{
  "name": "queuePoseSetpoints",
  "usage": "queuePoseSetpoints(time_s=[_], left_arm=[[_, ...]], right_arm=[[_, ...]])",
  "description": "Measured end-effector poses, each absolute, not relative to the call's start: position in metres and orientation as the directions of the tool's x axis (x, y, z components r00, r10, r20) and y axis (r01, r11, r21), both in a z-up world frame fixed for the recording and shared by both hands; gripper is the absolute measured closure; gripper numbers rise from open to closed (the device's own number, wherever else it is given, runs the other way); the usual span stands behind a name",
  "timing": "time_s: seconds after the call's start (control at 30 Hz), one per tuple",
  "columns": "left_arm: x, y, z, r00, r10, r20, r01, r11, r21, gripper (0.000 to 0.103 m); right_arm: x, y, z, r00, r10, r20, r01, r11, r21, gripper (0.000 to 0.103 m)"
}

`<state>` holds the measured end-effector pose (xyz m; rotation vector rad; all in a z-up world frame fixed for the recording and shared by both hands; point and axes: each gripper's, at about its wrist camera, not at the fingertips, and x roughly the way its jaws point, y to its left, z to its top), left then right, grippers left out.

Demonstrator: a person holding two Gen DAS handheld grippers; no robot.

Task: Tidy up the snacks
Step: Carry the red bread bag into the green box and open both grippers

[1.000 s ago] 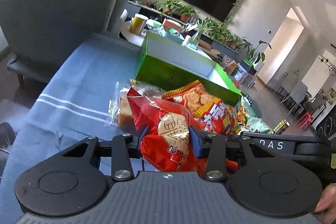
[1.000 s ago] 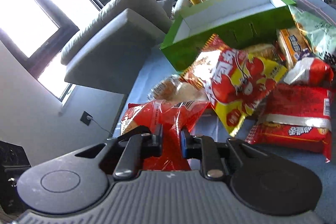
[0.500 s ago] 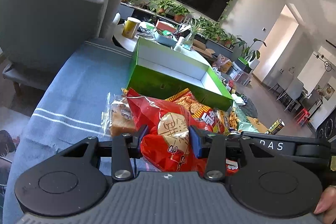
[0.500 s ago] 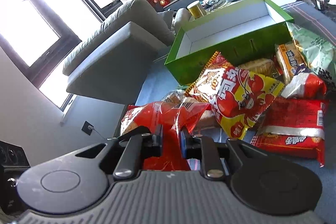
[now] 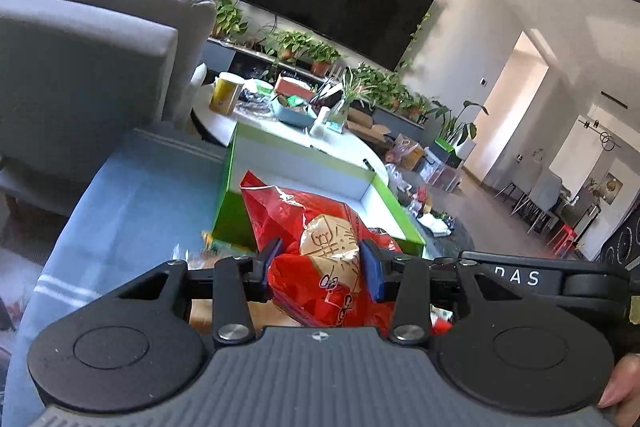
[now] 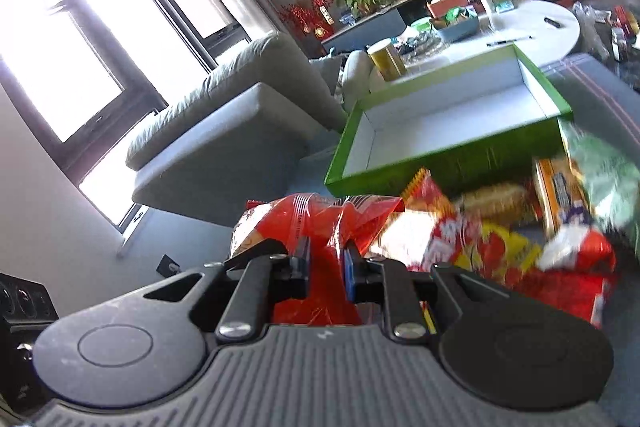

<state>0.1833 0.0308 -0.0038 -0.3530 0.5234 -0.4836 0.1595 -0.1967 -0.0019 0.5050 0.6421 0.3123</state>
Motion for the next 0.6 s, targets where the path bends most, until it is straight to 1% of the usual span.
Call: queuePoseSetpoints(time_s=[0.27, 0.47, 0.6], left_arm=[[0.239, 0.014, 0.000, 0.747, -0.564, -0.353, 0.373, 0.794, -0.480, 0.065], [0.292, 0.002, -0.001, 0.725, -0.592, -0.354, 0.373, 0.768, -0.520, 0.064], [0.330, -0.002, -0.008, 0.713, -0.603, -0.358, 0.365, 0.755, -0.544, 0.064]], right_arm=[[0.200, -0.209, 0.007, 0.779, 0.395, -0.487, -0.134, 0.864, 0.486, 0.016], [0.245, -0.220, 0.009, 0.788, 0.374, -0.489, -0.128, 0.876, 0.465, 0.016], [0.279, -0.226, 0.006, 0.779, 0.384, -0.495, -0.128, 0.871, 0.475, 0.016]])
